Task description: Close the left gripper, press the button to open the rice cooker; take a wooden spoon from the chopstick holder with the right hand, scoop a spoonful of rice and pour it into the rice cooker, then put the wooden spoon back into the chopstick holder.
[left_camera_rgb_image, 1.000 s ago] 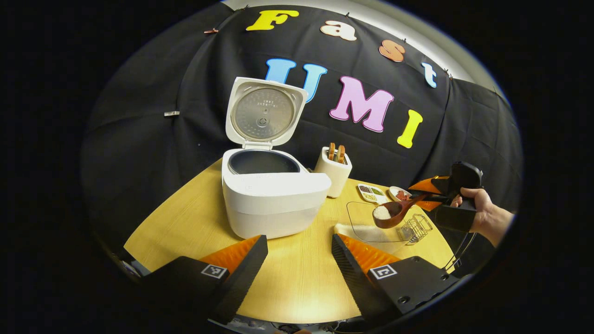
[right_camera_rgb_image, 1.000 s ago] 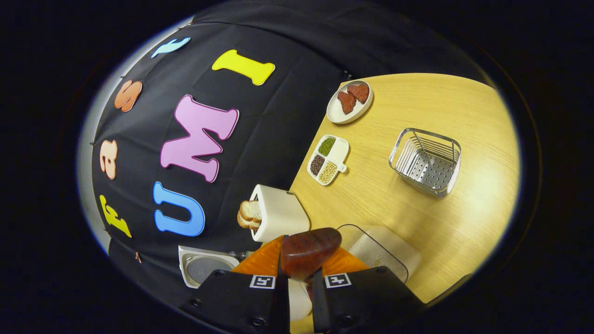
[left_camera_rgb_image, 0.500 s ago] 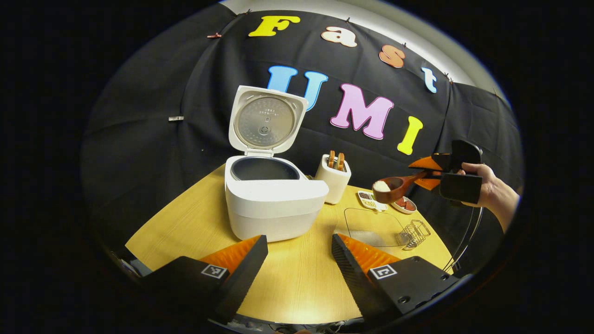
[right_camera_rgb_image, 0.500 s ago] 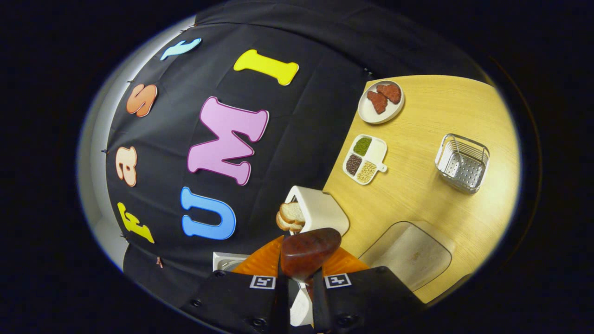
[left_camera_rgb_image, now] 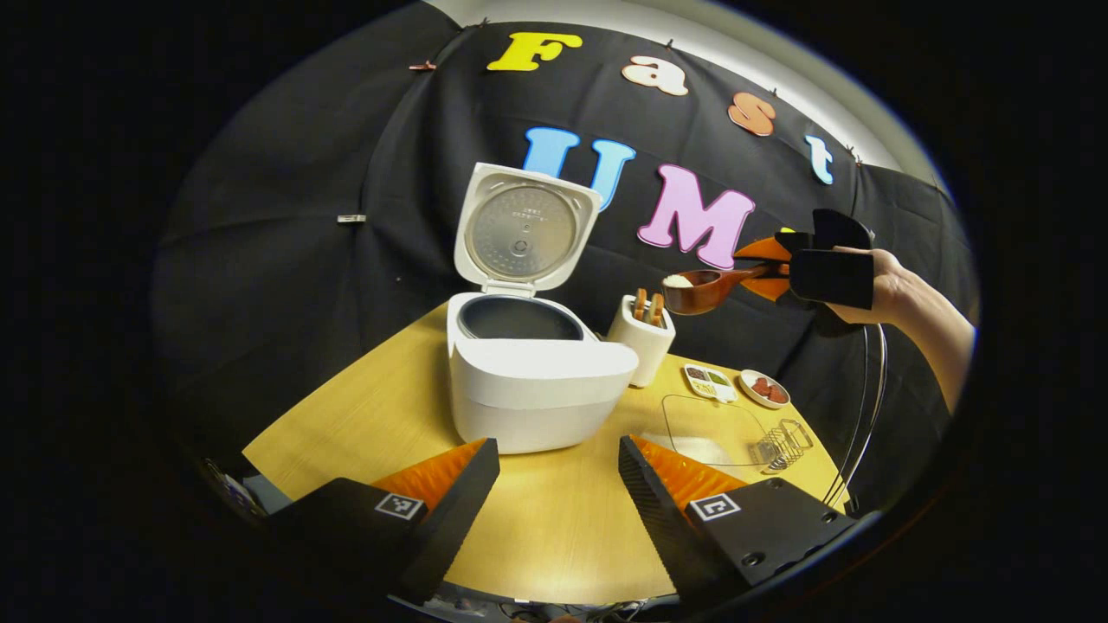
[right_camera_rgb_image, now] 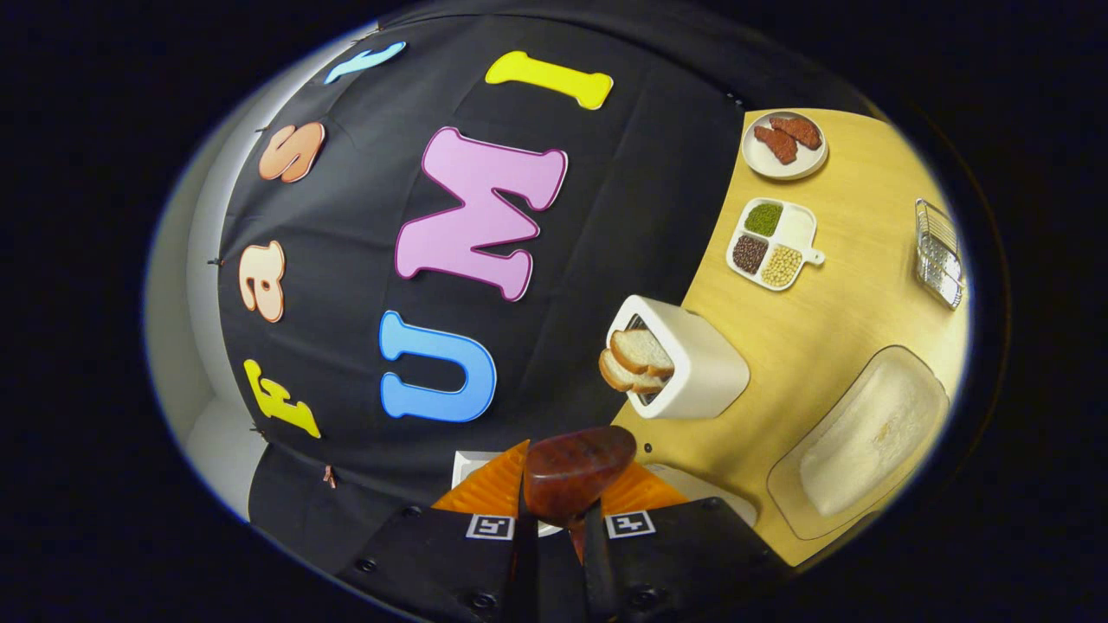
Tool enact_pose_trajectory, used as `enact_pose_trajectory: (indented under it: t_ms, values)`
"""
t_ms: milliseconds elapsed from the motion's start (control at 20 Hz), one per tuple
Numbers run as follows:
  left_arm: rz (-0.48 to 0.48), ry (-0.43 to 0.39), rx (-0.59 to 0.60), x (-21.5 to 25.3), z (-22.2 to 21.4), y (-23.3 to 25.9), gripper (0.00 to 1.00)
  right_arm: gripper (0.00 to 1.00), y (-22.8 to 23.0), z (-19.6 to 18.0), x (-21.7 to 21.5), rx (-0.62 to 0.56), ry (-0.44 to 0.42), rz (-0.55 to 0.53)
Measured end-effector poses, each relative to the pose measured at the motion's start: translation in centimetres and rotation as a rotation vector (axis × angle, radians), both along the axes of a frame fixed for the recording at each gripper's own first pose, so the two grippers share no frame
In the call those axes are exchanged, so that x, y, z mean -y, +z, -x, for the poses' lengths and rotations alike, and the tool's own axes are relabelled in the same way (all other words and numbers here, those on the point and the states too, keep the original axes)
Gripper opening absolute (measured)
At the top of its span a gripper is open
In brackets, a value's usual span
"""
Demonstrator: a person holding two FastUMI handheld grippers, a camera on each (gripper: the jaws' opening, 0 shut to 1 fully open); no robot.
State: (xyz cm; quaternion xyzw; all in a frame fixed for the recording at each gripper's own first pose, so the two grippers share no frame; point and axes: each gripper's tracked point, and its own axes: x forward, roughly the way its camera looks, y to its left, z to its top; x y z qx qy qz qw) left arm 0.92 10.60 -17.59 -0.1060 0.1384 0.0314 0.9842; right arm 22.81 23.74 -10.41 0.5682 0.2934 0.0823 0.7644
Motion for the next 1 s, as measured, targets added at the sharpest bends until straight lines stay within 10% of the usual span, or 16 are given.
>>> enact_pose_trajectory:
  t_ms: [700, 1000]
  values:
    - [-0.055, 0.039, -0.009, -5.0, -1.6, -0.2, 0.96, 0.23, -0.9, -4.0, -12.7, 0.052, 0.049, 0.042]
    - [-0.054, 0.062, -0.020, -6.1, -1.5, -0.7, 0.96, 0.23, -1.6, -4.8, -16.5, 0.169, 0.123, 0.236]
